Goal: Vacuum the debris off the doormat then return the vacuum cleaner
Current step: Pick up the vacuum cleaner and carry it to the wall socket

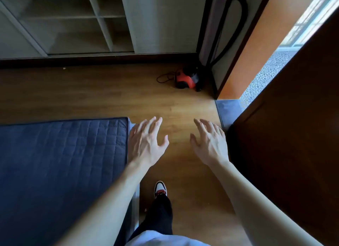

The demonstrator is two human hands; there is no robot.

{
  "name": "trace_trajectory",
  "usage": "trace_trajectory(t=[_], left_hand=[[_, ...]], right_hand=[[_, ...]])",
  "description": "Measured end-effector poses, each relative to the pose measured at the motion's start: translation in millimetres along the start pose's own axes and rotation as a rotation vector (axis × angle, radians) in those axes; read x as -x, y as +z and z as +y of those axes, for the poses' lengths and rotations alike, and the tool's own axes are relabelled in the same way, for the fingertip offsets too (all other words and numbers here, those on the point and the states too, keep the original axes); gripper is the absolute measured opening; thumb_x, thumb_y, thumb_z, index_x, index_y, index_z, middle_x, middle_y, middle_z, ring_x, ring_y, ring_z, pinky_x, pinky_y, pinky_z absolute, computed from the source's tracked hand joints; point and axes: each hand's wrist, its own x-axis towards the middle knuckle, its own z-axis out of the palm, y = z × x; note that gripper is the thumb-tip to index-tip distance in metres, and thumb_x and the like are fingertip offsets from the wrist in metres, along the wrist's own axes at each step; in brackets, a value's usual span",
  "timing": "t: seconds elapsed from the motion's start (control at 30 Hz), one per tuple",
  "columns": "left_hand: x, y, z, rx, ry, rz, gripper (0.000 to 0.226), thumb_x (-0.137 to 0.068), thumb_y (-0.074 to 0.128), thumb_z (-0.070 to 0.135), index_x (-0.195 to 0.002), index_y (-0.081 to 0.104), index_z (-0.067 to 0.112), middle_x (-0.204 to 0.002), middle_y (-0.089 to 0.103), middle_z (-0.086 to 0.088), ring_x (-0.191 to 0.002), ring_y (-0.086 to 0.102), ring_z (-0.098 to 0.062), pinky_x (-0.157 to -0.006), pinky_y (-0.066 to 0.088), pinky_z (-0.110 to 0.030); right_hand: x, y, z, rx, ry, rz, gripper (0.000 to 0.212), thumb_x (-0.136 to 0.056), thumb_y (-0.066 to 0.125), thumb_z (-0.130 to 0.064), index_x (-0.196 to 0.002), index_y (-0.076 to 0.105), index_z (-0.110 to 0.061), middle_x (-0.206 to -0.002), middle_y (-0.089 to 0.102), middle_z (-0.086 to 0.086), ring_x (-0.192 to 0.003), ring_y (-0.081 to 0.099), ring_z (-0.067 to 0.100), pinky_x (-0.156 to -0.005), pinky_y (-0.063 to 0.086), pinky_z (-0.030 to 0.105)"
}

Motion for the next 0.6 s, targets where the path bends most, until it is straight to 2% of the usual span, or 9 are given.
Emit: trace_trajectory(t=[0.2,0.47,0.6], left_hand=[[-90.6,-3.7,-44.9,0.018,0.01,0.024,0.065,-0.088,0.037,0.055,-0.144,0.047,0.025,-0.144,0.055,0.0,-0.131,0.05,-0.025,-0.107,0.04,-0.044],[-174.4,-0.3,-73.4,0.01,0.027,0.016,0.064,-0.087,0.039,0.054,-0.143,0.048,0.025,-0.144,0.055,0.0,-0.131,0.05,-0.024,-0.109,0.038,-0.041],[-215.4,8.0,-81.6,-0.003,0.01,-0.041,0.064,-0.088,0.038,0.054,-0.144,0.047,0.025,-0.144,0.054,0.0,-0.131,0.05,-0.024,-0.109,0.039,-0.041]], right_hand=[[-95.9,10.3,-30.1,-0.011,0.068,-0.049,0.065,-0.093,0.034,-0.053,-0.146,0.053,-0.021,-0.142,0.059,0.006,-0.13,0.055,0.028,-0.106,0.046,0.048],[-174.8,26.9,-35.3,0.01,0.098,-0.069,0.065,-0.092,0.034,-0.053,-0.146,0.054,-0.021,-0.143,0.059,0.005,-0.131,0.055,0.028,-0.107,0.046,0.047],[-216.0,37.3,-31.3,-0.003,0.09,-0.084,0.063,-0.093,0.036,-0.051,-0.145,0.055,-0.02,-0.141,0.06,0.007,-0.129,0.056,0.029,-0.106,0.047,0.048]])
